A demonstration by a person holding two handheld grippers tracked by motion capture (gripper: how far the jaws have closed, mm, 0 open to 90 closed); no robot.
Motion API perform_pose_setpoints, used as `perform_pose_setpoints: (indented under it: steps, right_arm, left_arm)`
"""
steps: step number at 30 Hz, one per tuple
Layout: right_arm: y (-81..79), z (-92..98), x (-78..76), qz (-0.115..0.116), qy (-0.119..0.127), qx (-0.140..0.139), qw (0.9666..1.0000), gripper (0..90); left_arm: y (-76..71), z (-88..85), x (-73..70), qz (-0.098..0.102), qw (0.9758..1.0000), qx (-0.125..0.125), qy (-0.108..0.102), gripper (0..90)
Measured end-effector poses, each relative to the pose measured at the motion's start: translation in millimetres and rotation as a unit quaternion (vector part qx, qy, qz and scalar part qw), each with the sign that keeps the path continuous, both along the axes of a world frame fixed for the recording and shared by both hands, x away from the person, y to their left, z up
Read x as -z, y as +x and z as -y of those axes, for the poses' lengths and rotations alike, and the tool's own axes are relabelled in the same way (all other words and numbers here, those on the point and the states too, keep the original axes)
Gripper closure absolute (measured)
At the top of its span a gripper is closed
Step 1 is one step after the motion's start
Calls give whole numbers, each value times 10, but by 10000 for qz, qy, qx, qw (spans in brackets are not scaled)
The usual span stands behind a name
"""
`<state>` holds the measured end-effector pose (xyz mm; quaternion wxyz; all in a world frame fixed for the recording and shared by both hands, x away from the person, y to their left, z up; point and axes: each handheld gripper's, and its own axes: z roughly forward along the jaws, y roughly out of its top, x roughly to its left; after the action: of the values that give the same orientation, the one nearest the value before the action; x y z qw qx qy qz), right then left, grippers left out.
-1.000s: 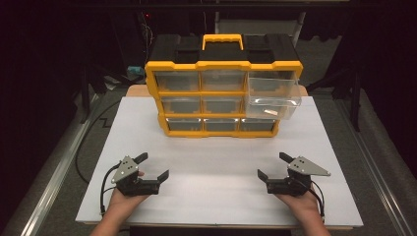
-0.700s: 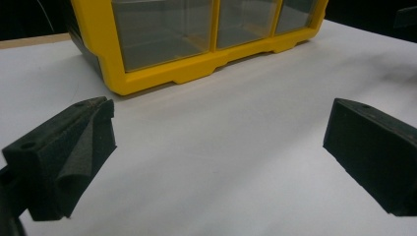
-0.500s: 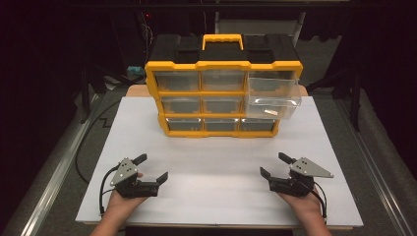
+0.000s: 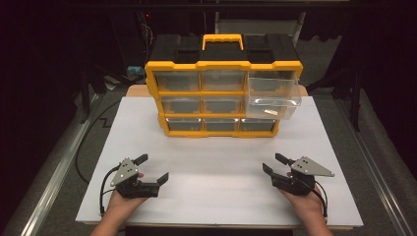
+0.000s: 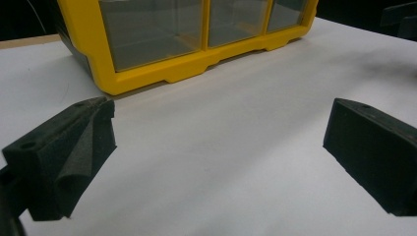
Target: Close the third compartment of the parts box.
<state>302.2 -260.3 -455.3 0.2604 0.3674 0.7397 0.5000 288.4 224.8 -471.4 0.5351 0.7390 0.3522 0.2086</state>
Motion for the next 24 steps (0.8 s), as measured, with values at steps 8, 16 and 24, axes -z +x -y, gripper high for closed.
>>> perform_pose_setpoints:
  steps: [8, 16, 24]
  right_arm:
    - [-7, -10, 3, -11, -47, -43, 10000, 548]
    - [-20, 0, 0, -31, 5, -16, 10000, 724]
    - [-36, 10, -15, -36, -9, 37, 10000, 859]
  left_arm:
    - [-1, -8, -5, 13, 10000, 10, -14, 4]
    - [8, 3, -1, 17, 10000, 24, -25, 4]
    - [9, 11, -4, 30, 10000, 54, -35, 4]
